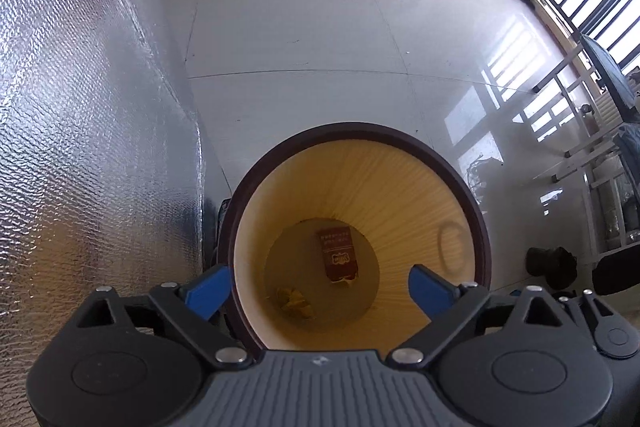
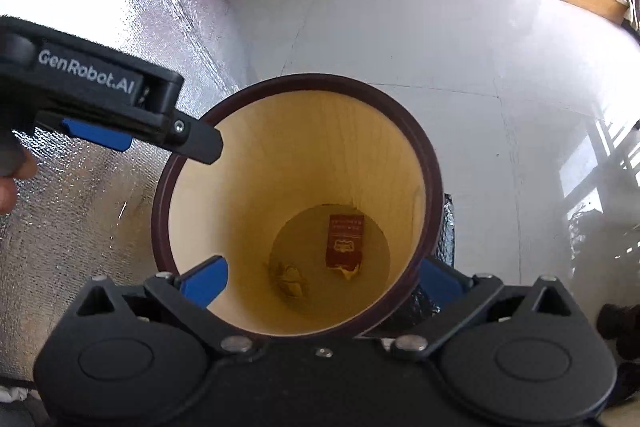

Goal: Collect trash
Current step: 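Open both tools to drop the box and foil into the wastebasket, then move both tools back toward the trash on the table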

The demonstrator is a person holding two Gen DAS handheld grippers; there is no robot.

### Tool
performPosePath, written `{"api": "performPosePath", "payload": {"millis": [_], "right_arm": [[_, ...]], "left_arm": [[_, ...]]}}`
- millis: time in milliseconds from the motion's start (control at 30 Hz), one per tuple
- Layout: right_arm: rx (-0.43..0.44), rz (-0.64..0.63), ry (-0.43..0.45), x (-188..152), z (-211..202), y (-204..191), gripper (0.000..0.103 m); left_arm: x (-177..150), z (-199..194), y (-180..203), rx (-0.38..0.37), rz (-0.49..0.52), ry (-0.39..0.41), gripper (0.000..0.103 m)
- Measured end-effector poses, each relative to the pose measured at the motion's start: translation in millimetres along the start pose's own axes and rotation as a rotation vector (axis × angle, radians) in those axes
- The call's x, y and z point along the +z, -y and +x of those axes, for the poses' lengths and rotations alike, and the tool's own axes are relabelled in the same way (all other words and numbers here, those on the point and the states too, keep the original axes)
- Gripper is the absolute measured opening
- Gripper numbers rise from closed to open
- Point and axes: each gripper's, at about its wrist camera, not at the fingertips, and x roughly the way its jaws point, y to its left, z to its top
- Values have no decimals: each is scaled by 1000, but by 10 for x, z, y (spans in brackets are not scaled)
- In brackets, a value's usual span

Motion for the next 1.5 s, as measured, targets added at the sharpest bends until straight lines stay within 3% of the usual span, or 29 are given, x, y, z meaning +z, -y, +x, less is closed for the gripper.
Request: {"api": "performPosePath", "payload": {"millis": [200,400,867,1500], "right_arm": [[-12,28,31,16,-83,-39,103],[-33,23,37,-36,-254,-98,103],[-121,20,85,-261,-737,-281,103],[-152,77,250,-558,-1824,-356,103]], "left_arm": [[-59,-18,-49,-4,-30,-16,102],[-206,-144,0,5,2,-2,103],[-557,-874,-90,1,-1,109,103],[-1207,-1861,-97,-17,90,282,103]]}}
